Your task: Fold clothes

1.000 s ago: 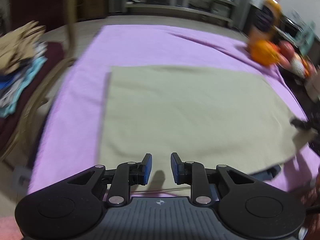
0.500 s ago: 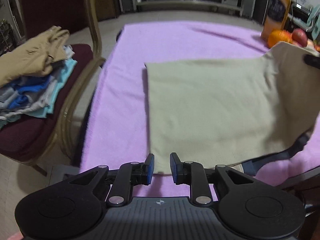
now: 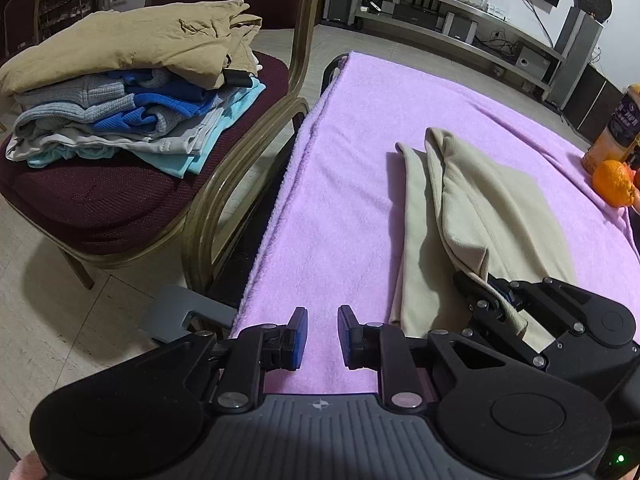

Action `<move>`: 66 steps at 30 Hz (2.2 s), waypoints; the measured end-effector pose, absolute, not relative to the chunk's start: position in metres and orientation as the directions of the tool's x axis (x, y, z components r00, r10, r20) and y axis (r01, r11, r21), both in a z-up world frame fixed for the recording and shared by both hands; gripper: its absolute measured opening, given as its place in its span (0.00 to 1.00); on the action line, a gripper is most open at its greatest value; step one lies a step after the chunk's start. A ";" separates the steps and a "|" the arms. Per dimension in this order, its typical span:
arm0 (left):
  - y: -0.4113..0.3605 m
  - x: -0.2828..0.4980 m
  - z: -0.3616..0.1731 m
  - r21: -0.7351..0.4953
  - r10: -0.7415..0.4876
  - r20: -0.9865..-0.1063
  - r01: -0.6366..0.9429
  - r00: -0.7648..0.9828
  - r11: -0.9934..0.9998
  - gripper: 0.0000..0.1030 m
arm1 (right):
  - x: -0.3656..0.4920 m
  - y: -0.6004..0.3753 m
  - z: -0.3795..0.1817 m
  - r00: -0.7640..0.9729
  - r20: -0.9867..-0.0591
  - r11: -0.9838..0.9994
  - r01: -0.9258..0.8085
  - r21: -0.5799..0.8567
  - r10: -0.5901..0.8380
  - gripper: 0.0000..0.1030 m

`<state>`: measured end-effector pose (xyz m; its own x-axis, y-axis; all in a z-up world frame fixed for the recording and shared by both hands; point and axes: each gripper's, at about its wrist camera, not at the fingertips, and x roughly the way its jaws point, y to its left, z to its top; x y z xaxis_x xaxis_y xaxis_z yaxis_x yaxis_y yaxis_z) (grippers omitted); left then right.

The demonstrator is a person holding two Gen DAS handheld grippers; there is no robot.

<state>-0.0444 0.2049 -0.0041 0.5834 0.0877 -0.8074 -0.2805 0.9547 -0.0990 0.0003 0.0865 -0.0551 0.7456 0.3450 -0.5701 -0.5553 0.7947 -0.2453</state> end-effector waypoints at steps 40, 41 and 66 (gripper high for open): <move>0.134 0.032 -0.022 -0.059 0.050 -0.794 -0.158 0.606 0.986 0.17 | 0.043 -0.083 -0.024 0.559 -0.596 0.811 -0.482 0.332 0.577 0.16; 0.127 0.041 -0.032 0.008 0.111 -0.809 -0.179 0.578 0.984 0.13 | 0.045 -0.080 -0.029 0.562 -0.603 0.815 -0.494 0.305 0.566 0.16; 0.095 0.101 -0.039 -0.036 0.029 -0.746 -0.084 0.665 0.996 0.13 | 0.147 -0.098 -0.042 0.382 -0.593 0.705 -0.344 0.620 0.708 0.10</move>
